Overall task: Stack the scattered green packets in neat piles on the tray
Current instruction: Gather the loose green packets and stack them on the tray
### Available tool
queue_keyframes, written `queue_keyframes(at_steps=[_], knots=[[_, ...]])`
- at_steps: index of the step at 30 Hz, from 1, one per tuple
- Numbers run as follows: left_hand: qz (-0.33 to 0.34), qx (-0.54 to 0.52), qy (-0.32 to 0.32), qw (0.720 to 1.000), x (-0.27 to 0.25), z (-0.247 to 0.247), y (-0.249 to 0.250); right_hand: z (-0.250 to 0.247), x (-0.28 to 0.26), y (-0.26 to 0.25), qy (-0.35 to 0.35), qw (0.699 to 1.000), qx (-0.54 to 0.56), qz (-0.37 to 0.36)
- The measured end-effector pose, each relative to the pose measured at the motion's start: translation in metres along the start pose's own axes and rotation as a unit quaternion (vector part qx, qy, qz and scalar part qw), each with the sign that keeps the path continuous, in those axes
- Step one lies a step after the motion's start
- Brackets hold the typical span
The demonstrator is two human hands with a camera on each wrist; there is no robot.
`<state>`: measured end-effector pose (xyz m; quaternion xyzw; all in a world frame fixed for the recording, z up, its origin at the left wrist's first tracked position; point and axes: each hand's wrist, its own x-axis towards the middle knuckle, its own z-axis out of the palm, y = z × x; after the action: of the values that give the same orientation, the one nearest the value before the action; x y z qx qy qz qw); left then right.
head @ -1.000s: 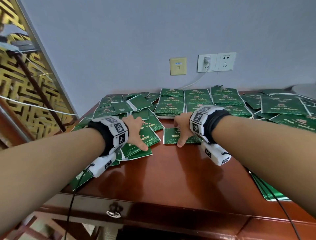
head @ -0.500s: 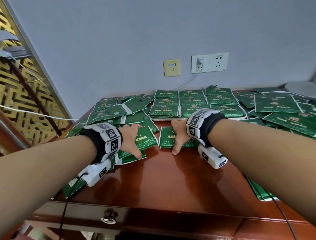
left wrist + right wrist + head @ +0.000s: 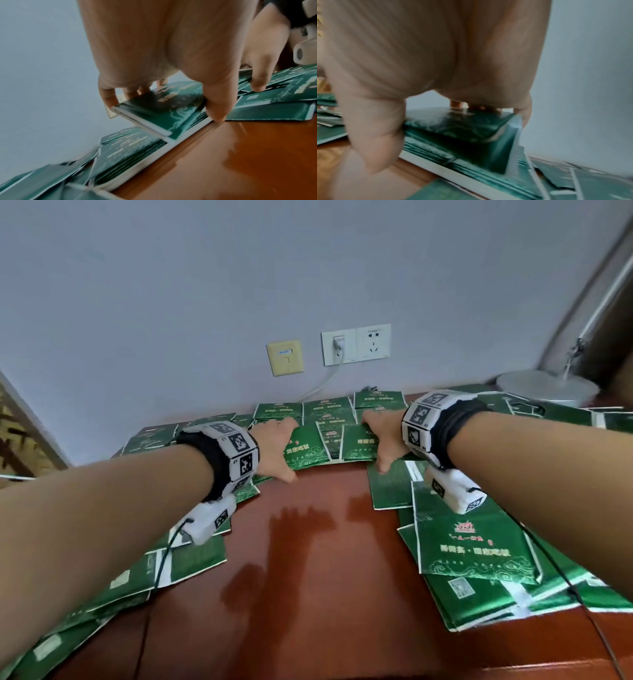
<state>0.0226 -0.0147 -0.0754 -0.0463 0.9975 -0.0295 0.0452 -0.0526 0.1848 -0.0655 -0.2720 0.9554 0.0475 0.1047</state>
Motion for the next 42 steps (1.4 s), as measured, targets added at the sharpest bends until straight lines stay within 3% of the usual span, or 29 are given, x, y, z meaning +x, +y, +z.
queue_keyframes(at_steps=[7,18,32,42], knots=[[0.051,0.052,-0.009,0.997,0.058,0.002,0.034,-0.002,0.025,0.048,-0.006,0.998,-0.053,0.046],[0.057,0.036,-0.044,0.997,0.120,0.011,0.042,0.001,0.072,0.061,-0.035,0.995,-0.080,0.038],[0.052,0.039,-0.056,0.996,0.126,0.014,0.037,0.011,0.073,0.066,-0.009,0.998,-0.061,-0.007],[0.050,0.044,-0.049,0.997,0.110,0.007,0.033,0.006,0.062,0.057,0.010,0.997,-0.070,0.003]])
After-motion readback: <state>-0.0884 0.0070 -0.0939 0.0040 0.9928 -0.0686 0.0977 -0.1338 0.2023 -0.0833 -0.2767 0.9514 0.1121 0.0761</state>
